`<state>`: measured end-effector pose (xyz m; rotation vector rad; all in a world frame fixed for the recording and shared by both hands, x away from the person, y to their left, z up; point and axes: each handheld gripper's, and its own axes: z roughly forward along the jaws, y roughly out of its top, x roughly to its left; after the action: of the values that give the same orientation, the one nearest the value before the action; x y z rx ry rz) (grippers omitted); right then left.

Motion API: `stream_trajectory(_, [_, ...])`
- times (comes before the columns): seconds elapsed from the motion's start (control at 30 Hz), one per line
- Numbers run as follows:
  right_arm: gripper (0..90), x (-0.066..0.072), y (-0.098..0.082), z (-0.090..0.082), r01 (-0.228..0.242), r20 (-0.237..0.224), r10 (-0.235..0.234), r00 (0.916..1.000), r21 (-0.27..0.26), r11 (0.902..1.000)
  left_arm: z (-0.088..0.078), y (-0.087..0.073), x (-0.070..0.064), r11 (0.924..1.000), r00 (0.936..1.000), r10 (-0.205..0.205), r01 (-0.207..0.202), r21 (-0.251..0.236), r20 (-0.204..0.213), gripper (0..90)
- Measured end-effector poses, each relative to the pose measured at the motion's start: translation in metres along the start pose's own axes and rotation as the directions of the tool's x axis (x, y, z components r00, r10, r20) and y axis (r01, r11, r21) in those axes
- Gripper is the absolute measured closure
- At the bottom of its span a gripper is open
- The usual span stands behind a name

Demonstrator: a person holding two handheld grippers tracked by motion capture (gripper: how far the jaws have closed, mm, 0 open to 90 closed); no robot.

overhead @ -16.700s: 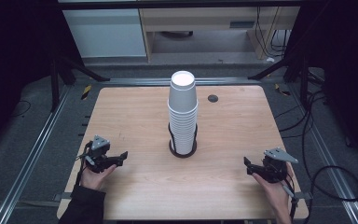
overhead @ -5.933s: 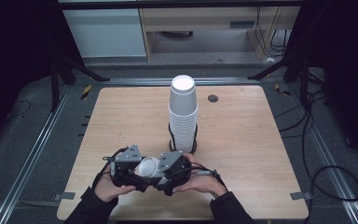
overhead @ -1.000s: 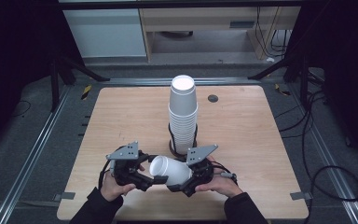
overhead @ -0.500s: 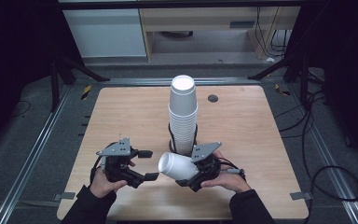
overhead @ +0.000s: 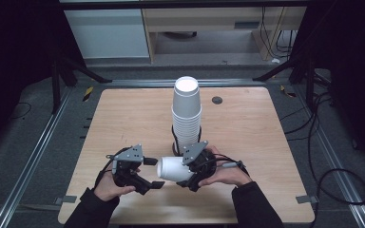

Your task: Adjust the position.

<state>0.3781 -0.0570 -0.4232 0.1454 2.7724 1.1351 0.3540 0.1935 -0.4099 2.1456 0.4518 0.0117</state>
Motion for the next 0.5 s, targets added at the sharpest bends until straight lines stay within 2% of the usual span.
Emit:
stream_trajectory(0.2, [8.3, 0.003, 0.014, 0.011, 0.063, -0.019, -0.062, 0.9979, 0.044, 0.9971, 0.006, -0.001, 0.0, 0.9994, 1.0, 0.003, -0.003, 0.035, 0.003, 13.4])
stream_trajectory(0.37, [8.2, 0.007, 0.022, 0.02, 0.101, -0.031, -0.099, 0.9946, 0.079, 0.9918, 0.009, -0.002, 0.001, 0.998, 1.0, -0.003, 0.003, 0.064, 0.0, 13.9])
stream_trajectory(0.5, [8.2, 0.007, 0.025, 0.025, 0.119, -0.039, -0.116, 0.9925, 0.088, 0.9889, 0.009, -0.003, 0.002, 0.9978, 0.9999, -0.011, 0.011, 0.066, -0.001, 16.3])
